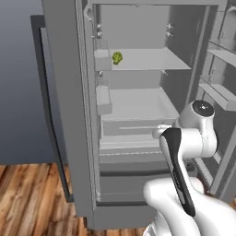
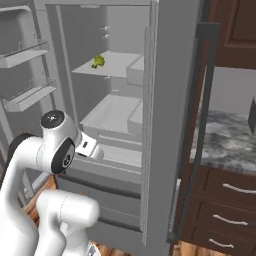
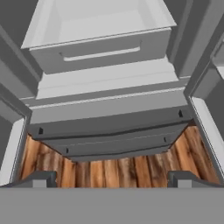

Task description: Gather the broccoli and squash from the fridge and place them on a tray on the dining counter. Then gather the chicken drumsticks from the fridge and place them on the other tray.

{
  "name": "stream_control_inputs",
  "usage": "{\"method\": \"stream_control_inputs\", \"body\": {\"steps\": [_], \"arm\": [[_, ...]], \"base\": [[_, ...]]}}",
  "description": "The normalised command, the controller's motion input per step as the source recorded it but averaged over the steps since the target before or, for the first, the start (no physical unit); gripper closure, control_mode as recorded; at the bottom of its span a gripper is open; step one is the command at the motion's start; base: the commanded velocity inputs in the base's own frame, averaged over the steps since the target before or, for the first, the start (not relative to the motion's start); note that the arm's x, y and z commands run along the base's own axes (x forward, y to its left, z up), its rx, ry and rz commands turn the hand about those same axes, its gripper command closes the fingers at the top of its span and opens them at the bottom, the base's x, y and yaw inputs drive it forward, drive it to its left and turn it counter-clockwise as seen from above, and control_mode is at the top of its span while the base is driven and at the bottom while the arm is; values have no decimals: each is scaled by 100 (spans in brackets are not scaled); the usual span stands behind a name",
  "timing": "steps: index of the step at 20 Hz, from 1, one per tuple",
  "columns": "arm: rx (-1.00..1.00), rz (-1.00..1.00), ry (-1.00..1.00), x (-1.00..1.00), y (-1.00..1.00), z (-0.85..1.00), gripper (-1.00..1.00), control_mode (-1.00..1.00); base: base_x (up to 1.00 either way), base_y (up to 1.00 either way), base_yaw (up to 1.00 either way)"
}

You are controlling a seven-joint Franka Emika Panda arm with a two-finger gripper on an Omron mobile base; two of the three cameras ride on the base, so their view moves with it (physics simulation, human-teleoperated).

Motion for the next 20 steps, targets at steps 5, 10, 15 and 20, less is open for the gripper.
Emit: {"method": "stream_control_inputs", "body": {"steps": [5, 10, 15, 20], "arm": [[0, 0, 0, 0, 0, 0, -100, 100], [0, 0, 0, 0, 0, 0, -100, 100], [0, 0, 0, 0, 0, 0, -100, 100], [0, 0, 0, 0, 0, 0, -100, 100]], "base": [[59, 3, -8], [72, 0, 0], [67, 4, -3], [60, 0, -5]]}}
